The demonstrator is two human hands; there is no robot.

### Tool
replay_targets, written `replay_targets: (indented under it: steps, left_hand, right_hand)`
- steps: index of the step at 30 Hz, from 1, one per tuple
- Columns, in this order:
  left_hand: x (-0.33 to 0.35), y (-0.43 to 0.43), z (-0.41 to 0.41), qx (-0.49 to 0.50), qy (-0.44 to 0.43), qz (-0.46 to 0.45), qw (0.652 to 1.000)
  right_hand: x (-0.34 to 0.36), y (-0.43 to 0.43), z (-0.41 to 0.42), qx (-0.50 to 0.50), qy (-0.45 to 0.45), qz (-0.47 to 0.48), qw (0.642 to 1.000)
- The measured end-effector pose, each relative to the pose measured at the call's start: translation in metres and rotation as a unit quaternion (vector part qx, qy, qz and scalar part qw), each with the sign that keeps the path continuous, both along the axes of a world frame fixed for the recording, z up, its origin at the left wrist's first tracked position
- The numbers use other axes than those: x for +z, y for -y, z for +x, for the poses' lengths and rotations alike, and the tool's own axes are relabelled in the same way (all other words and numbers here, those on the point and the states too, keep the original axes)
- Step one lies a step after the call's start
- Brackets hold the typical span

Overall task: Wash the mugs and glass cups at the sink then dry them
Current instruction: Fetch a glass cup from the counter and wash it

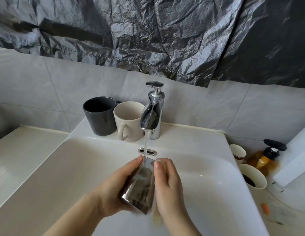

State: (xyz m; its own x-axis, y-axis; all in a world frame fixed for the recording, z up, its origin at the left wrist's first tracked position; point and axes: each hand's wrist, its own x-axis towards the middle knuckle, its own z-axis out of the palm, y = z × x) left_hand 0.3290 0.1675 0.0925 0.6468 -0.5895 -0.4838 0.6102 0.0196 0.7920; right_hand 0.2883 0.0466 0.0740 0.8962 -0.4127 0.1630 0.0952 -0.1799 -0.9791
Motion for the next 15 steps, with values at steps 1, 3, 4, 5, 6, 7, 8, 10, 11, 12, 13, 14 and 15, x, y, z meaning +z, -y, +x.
replay_targets:
  steps: [1, 3, 4, 5, 6, 7, 8, 10, 11, 12, 13, 14, 15]
  left_hand:
    - [0.0, -0.001, 0.0, -0.023, 0.003, 0.016, 1.0]
    - [-0.001, -0.003, 0.0, -0.065, 0.014, 0.027, 0.997]
    - [-0.001, -0.004, 0.001, -0.081, 0.025, 0.022, 0.996]
    - [-0.001, -0.004, 0.001, -0.089, 0.047, 0.024, 0.995]
    - [0.001, -0.003, 0.001, -0.087, 0.079, 0.042, 0.992]
    - [0.003, -0.002, 0.001, -0.075, 0.124, 0.083, 0.986]
    - [0.004, -0.001, 0.001, -0.061, 0.182, 0.15, 0.97]
    - [0.004, 0.0, 0.002, -0.058, 0.31, 0.316, 0.895]
    - [0.006, 0.0, 0.0, -0.062, 0.359, 0.388, 0.847]
    - [0.008, 0.0, -0.003, -0.064, 0.391, 0.438, 0.807]
    - [0.011, 0.002, -0.006, -0.063, 0.413, 0.471, 0.777]
    - [0.015, 0.004, -0.01, -0.062, 0.431, 0.497, 0.751]
    - [0.018, 0.006, -0.013, -0.067, 0.446, 0.523, 0.723]
  right_hand:
    - [0.0, 0.001, 0.0, -0.021, -0.001, 0.005, 1.0]
    - [0.001, 0.005, 0.003, -0.068, -0.01, 0.037, 0.997]
    - [0.002, 0.008, 0.006, -0.096, -0.02, 0.079, 0.992]
    - [0.002, 0.012, 0.008, -0.119, -0.04, 0.141, 0.982]
    - [0.0, 0.016, 0.01, -0.135, -0.065, 0.212, 0.966]
    - [0.001, 0.019, 0.01, -0.144, -0.088, 0.264, 0.95]
    - [0.0, 0.022, 0.01, -0.143, -0.106, 0.282, 0.943]
    - [-0.001, 0.024, 0.007, -0.132, -0.134, 0.268, 0.945]
    - [-0.001, 0.024, 0.004, -0.121, -0.146, 0.253, 0.949]
    - [-0.001, 0.024, 0.002, -0.107, -0.159, 0.233, 0.953]
    - [-0.003, 0.023, 0.0, -0.091, -0.169, 0.212, 0.958]
    - [-0.005, 0.023, -0.002, -0.075, -0.181, 0.19, 0.962]
    - [-0.006, 0.023, -0.005, -0.061, -0.191, 0.175, 0.964]
